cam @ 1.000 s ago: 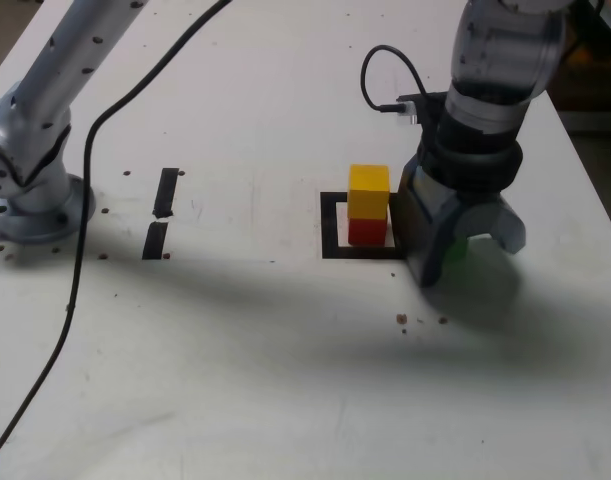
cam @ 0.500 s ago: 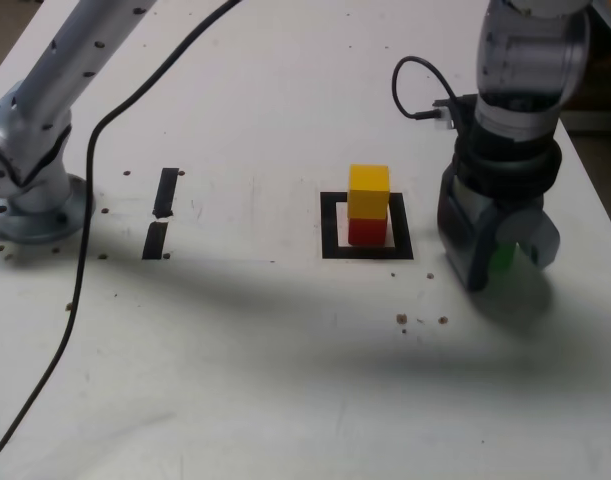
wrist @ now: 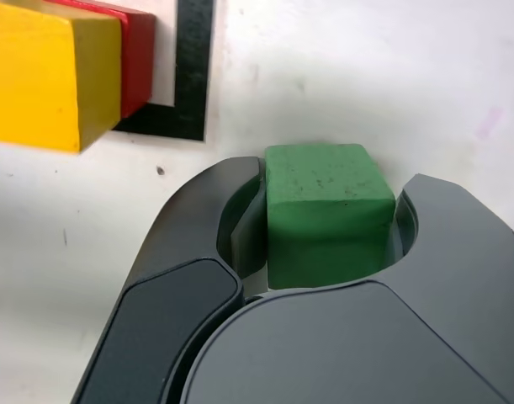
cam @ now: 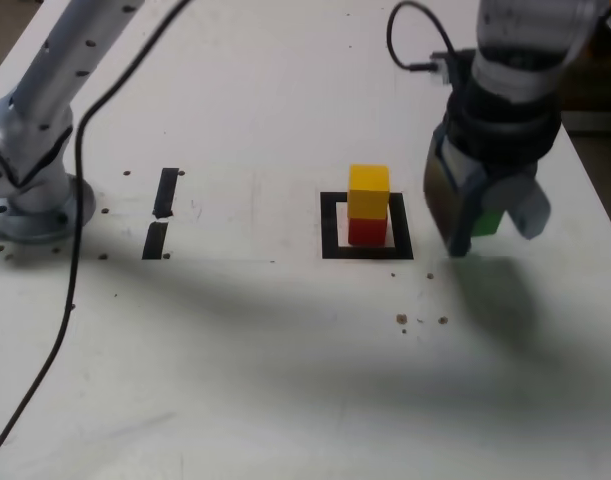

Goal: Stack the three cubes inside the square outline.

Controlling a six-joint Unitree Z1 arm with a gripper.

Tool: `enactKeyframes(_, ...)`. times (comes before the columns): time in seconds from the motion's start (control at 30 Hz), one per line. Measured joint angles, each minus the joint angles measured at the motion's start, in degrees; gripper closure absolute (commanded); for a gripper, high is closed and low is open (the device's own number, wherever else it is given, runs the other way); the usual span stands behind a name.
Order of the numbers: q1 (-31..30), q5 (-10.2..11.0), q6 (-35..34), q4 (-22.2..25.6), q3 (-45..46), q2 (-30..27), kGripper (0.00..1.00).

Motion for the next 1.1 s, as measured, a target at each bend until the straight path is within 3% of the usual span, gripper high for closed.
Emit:
enactKeyframes(0.2,-0.81,2.0,2.36,4.27,-2.53,-3.45,0.81)
enactKeyframes(0.57,-0.92,4.86,6.9,12.47,-0.41,-16.64,0.81)
enactKeyframes(0.87,0.7,4.16,9.23,11.59,10.64,-23.85,0.81)
enactKeyframes(1.1,2.03,2.87,11.67,7.11,19.32,-28.29,0.81)
